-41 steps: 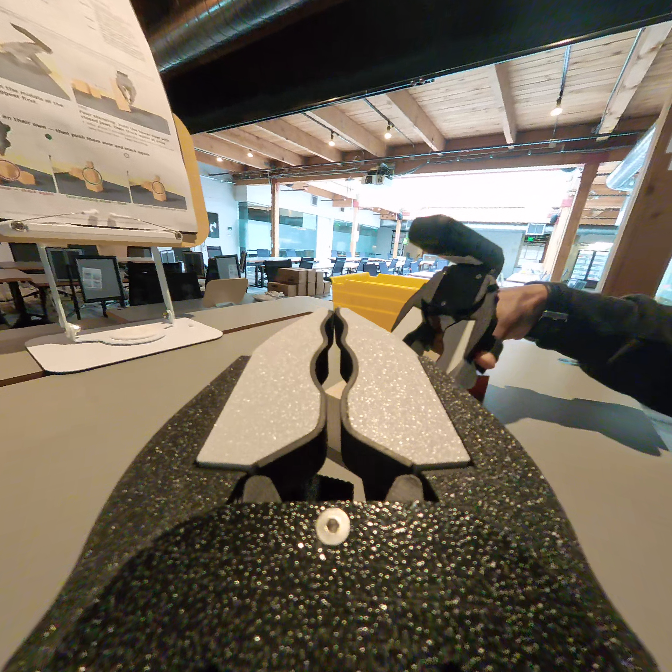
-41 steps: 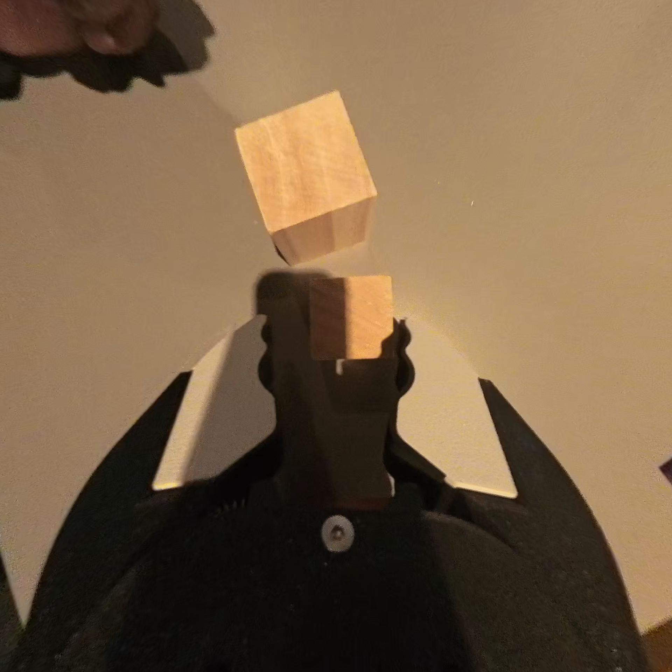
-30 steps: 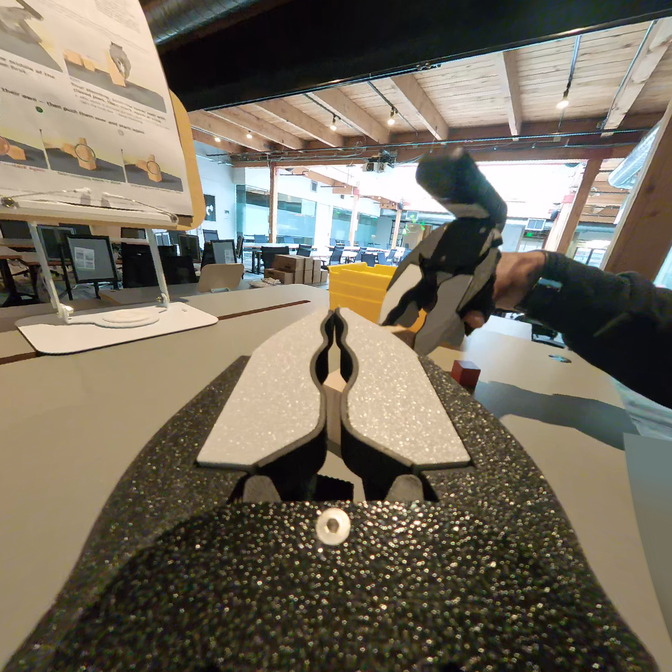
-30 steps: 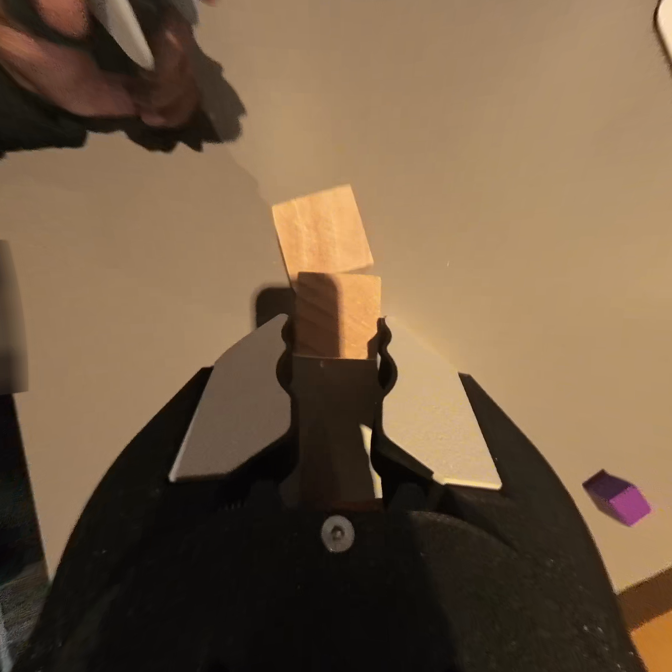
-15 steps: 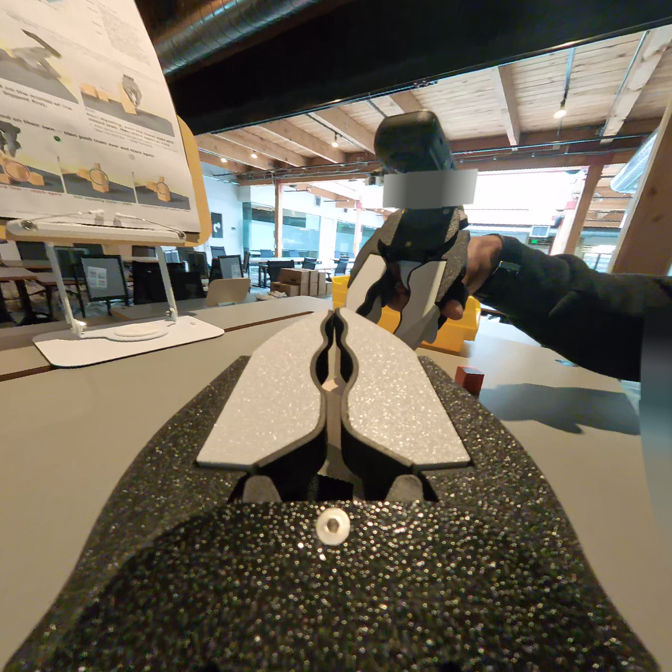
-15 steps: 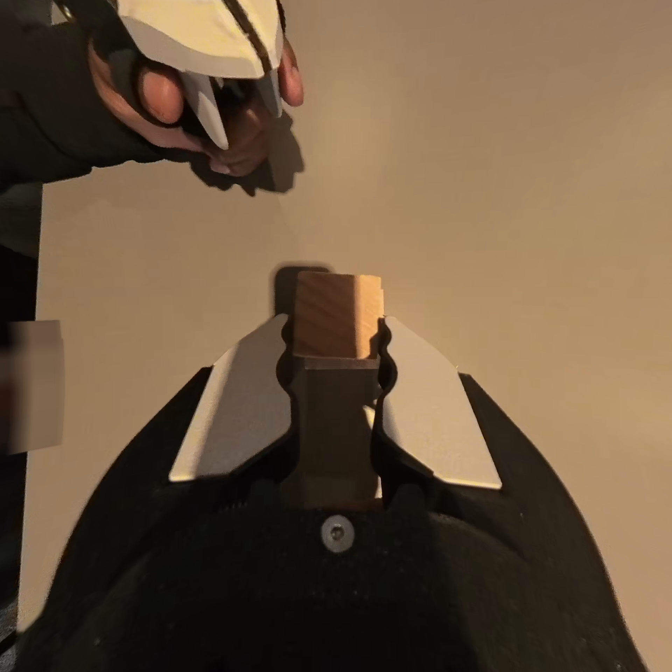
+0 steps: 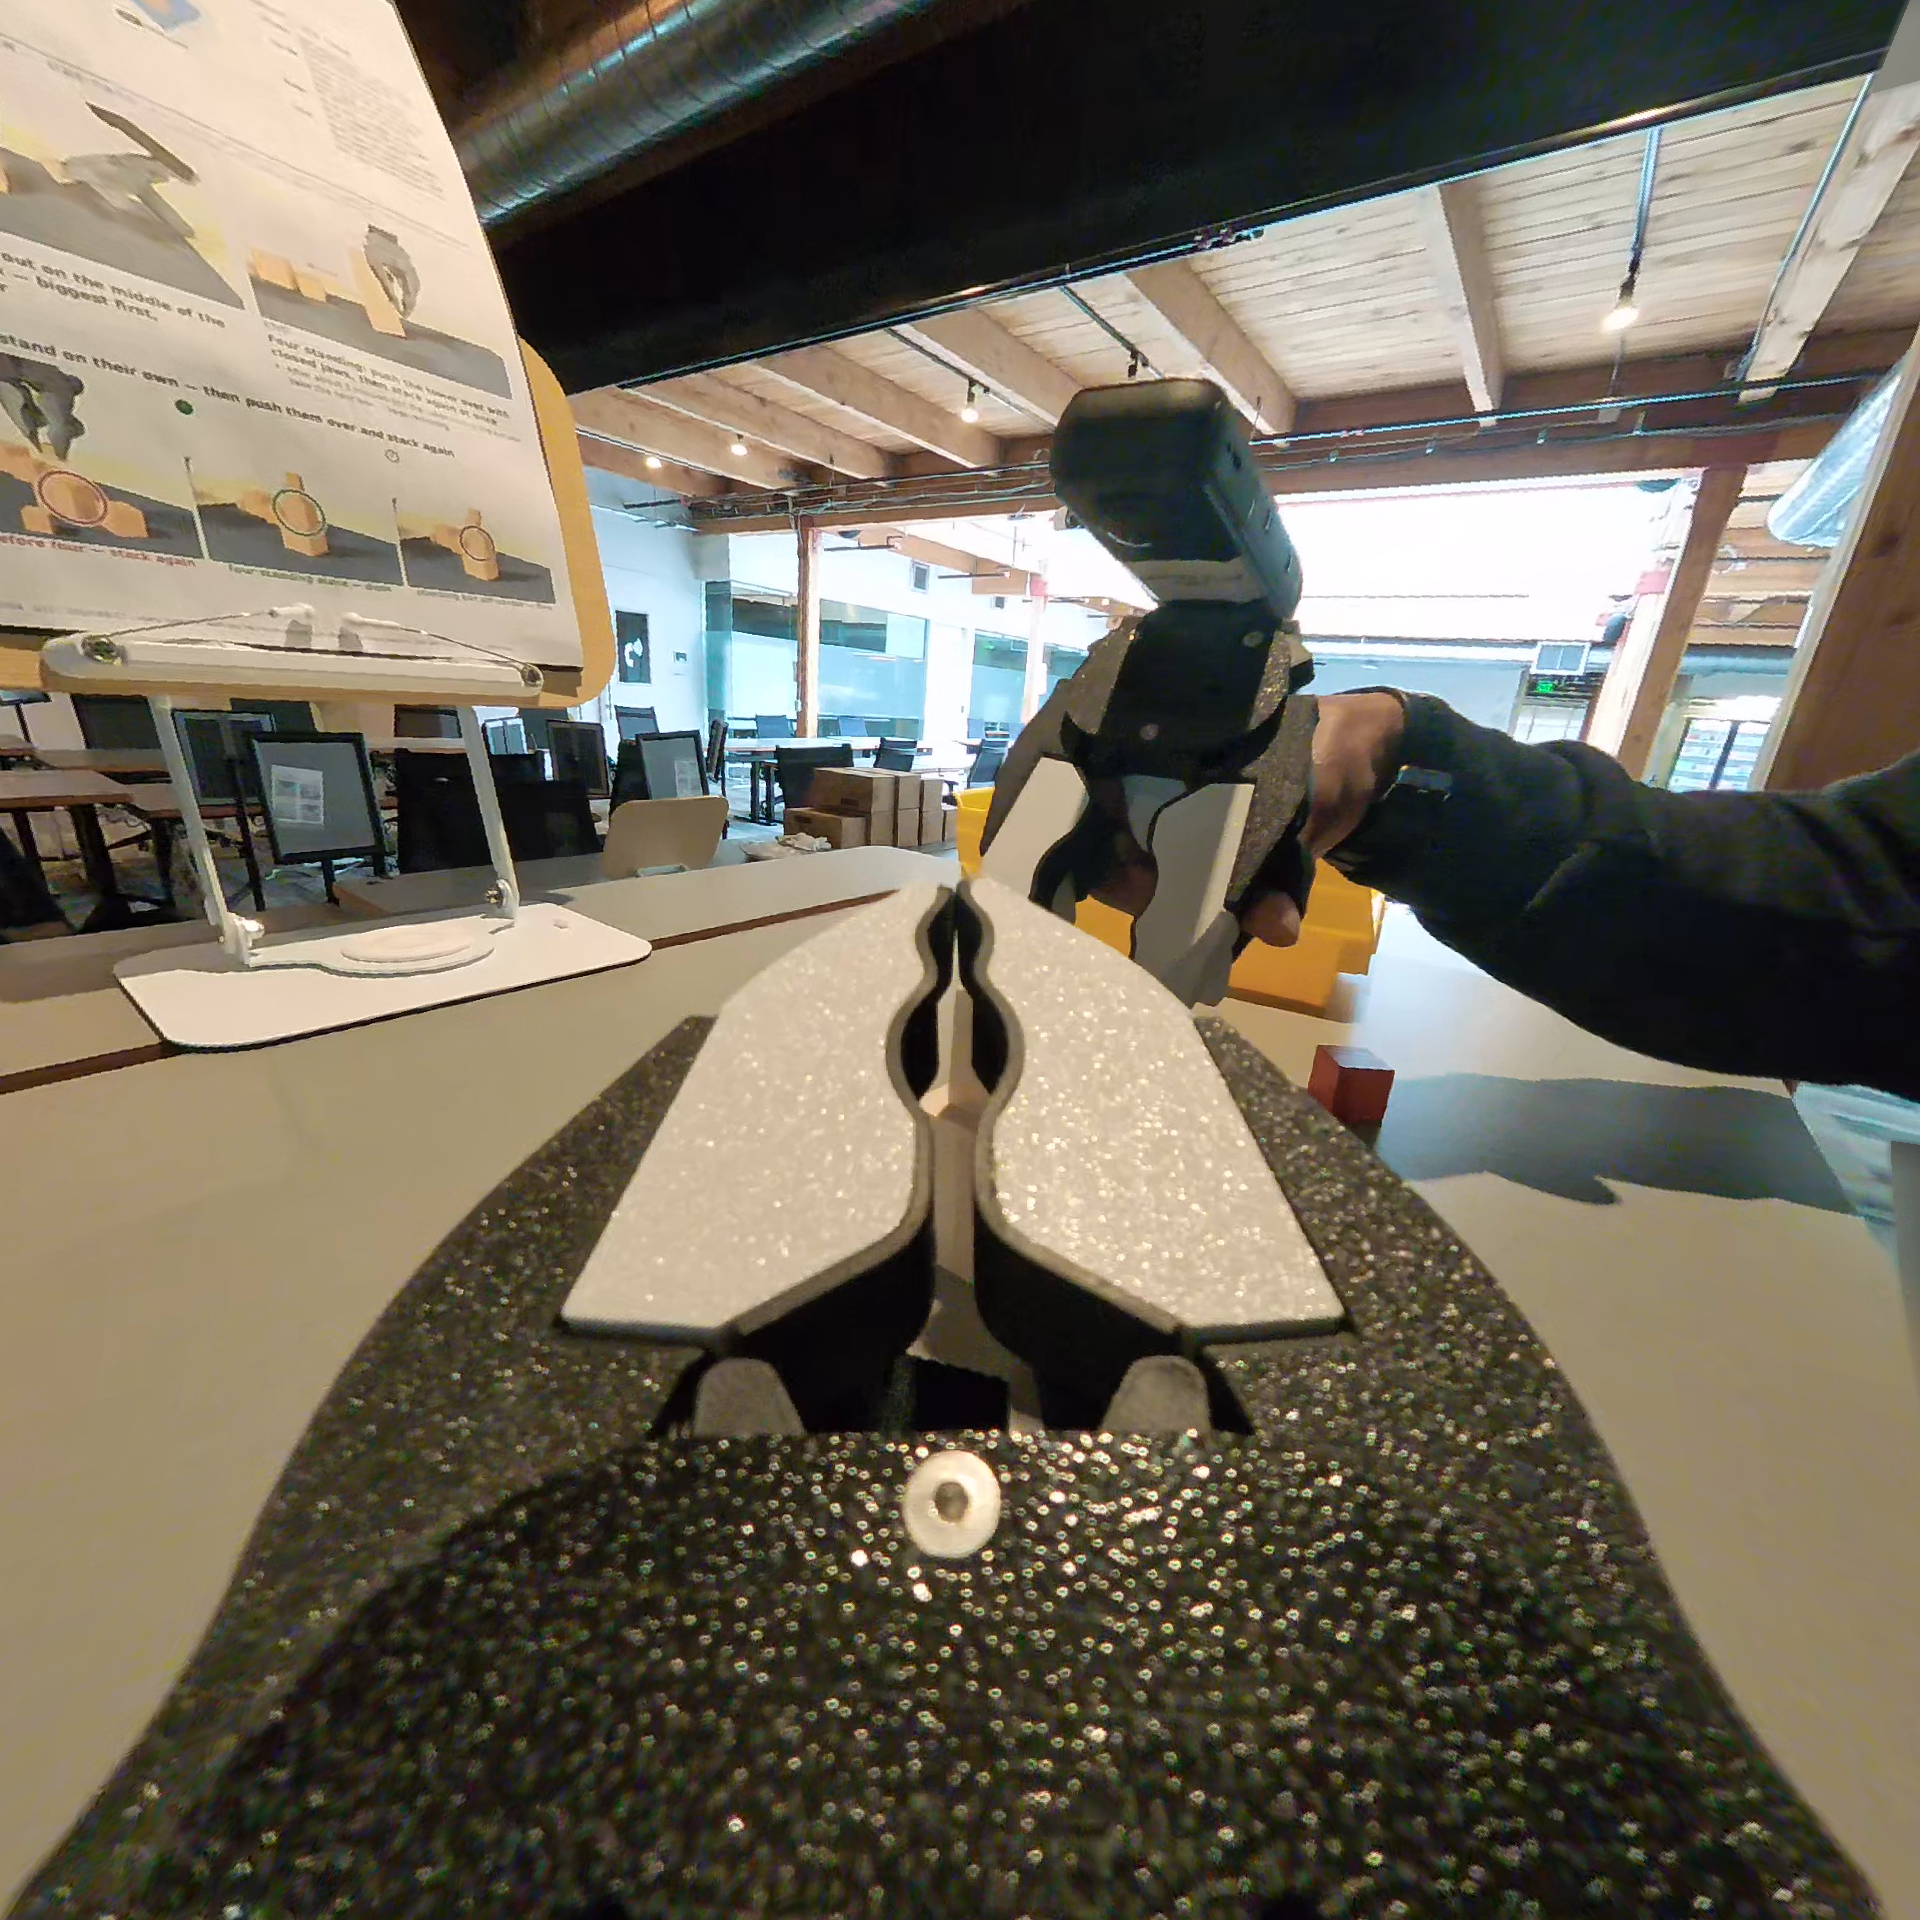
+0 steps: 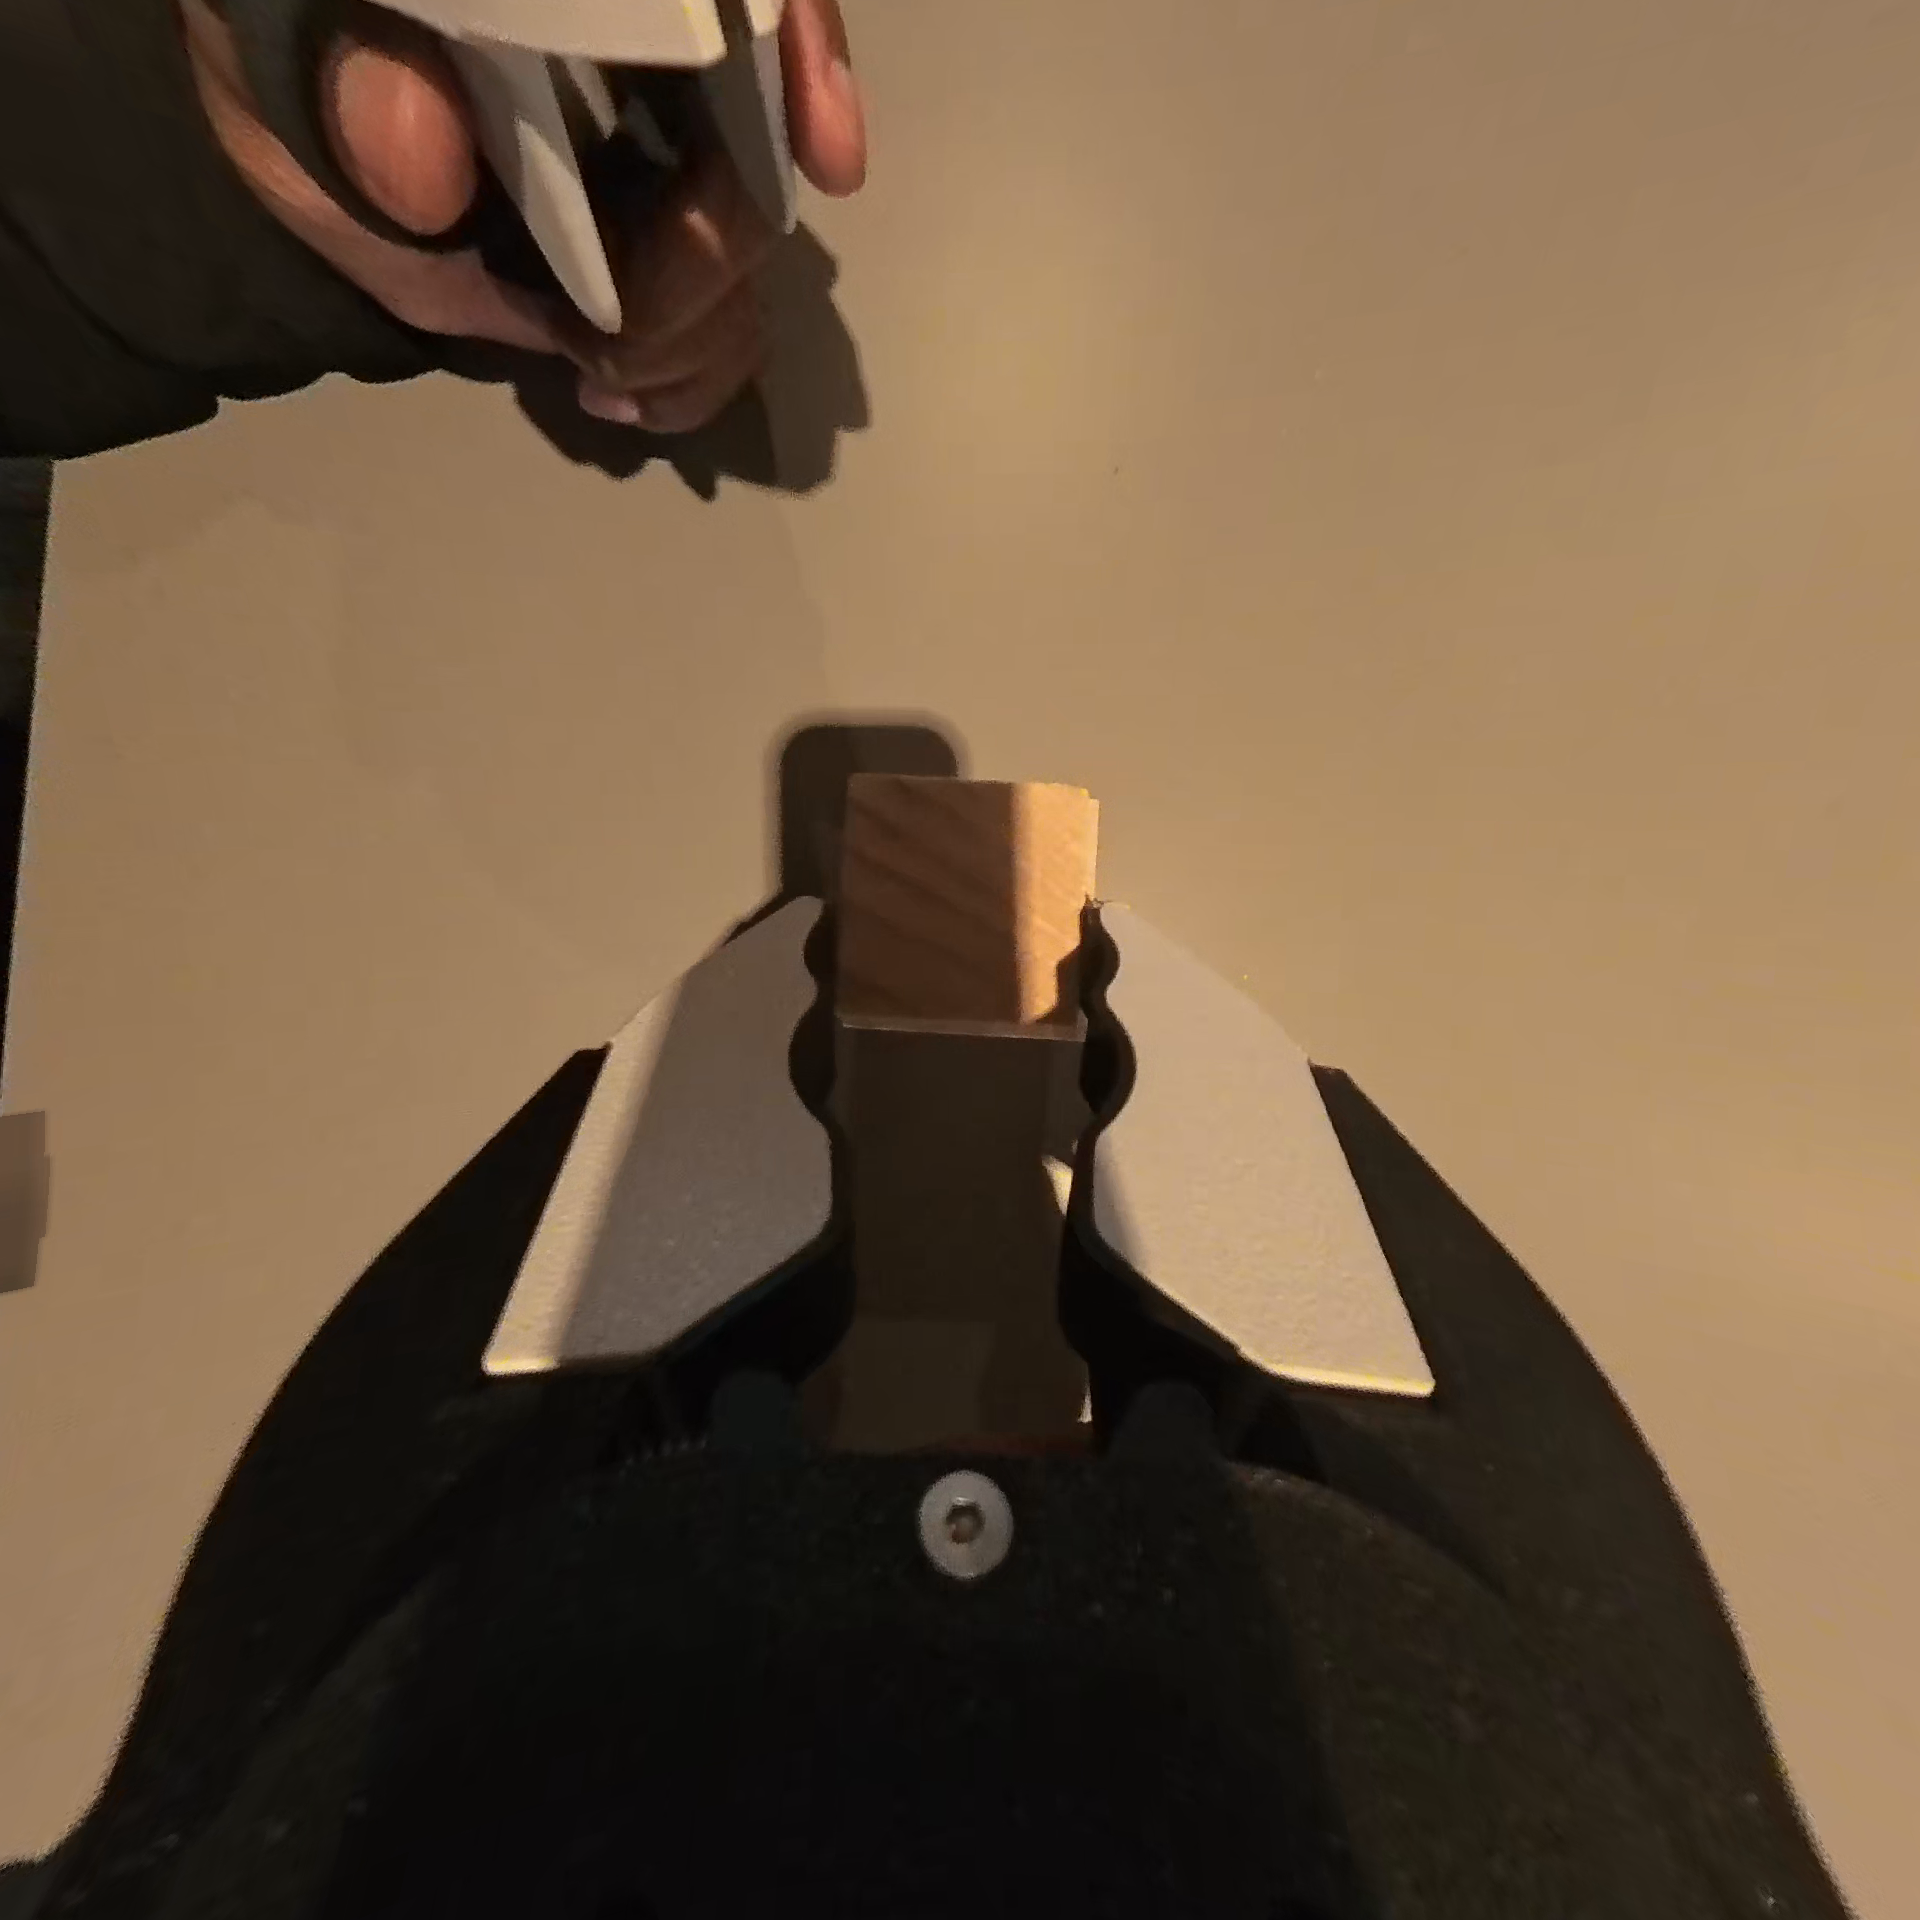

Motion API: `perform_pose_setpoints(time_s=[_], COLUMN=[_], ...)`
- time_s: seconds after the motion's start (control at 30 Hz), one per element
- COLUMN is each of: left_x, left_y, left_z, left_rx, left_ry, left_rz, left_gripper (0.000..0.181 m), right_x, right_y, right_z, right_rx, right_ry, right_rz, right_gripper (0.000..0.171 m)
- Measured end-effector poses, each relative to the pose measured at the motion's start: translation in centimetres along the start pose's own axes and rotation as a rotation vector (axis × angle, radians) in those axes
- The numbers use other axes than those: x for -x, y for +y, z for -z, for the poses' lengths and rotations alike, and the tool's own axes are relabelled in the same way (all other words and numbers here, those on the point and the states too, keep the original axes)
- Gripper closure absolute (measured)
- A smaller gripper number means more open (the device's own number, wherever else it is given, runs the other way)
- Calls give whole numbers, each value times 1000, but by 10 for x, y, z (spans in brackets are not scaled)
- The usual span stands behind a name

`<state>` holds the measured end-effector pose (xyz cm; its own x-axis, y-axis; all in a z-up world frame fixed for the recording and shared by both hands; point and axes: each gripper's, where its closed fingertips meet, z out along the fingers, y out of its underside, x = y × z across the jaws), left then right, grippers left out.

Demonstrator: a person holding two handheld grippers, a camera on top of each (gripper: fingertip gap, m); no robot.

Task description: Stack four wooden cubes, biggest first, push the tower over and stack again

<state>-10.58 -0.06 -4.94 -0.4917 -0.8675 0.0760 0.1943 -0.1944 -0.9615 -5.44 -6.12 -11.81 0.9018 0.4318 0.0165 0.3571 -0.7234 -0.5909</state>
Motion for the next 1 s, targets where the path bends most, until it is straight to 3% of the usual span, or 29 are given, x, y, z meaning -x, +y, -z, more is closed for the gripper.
perform_pose_setpoints(time_s=[1.0], left_x=[-3], left_y=[12], left_z=[-8], left_rx=[99], left_ry=[51], left_rz=[44], left_gripper=[181], right_x=[-3], right_y=[-3], right_z=[-3], right_rx=[44], right_ry=[17], right_rz=[-38], right_gripper=[127])
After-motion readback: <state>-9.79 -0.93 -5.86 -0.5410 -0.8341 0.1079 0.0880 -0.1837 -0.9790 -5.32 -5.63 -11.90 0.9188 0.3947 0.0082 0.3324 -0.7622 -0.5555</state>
